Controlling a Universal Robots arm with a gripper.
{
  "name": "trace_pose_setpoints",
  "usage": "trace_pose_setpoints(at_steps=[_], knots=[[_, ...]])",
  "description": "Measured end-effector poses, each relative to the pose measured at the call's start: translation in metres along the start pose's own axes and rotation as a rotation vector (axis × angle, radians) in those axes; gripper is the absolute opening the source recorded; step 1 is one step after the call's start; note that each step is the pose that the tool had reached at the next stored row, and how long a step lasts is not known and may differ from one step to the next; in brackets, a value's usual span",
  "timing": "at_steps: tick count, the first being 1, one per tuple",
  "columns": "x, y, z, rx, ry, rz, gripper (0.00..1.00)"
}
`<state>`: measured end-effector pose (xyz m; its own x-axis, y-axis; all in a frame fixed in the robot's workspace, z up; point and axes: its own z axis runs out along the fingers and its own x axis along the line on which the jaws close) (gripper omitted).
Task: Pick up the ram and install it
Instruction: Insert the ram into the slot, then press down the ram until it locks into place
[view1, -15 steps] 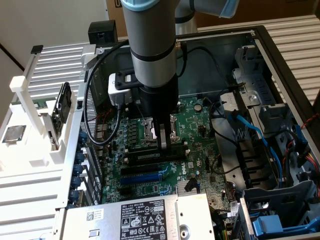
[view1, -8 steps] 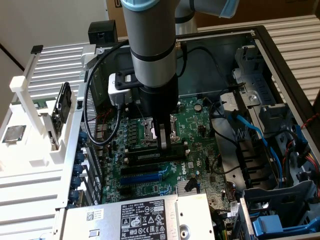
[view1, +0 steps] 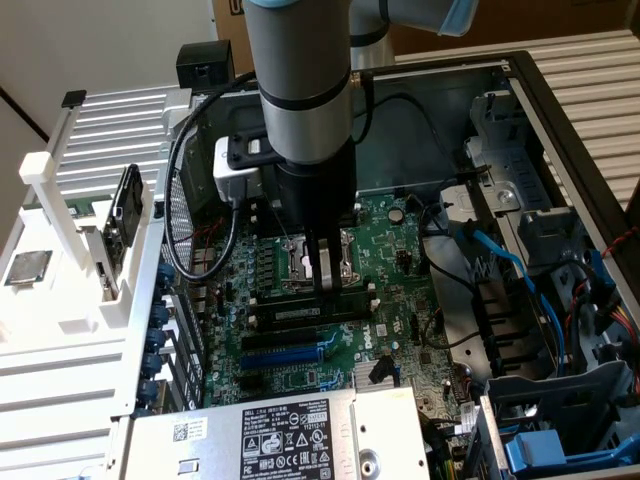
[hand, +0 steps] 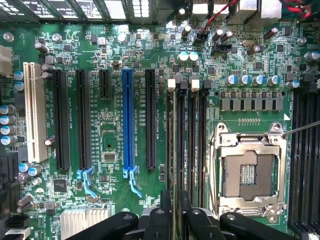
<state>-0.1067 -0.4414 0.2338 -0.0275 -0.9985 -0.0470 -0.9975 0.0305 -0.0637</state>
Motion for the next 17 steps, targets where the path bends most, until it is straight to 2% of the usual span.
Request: trace_pose_setpoints(at_steps=[1, 4, 5, 17], knots=[[0.000, -0.0001, -0.0072, 0.0003, 0.0000, 0.000, 0.20], [-0.001, 0.0004, -0.0180, 0.0035, -0.0001, 0.000, 0.20], [-0.001, 0.0009, -0.0185, 0.0050, -0.0003, 0.000, 0.20], [-0.001, 0.0008, -0.0192, 0.0050, -0.0002, 0.000, 0.20]])
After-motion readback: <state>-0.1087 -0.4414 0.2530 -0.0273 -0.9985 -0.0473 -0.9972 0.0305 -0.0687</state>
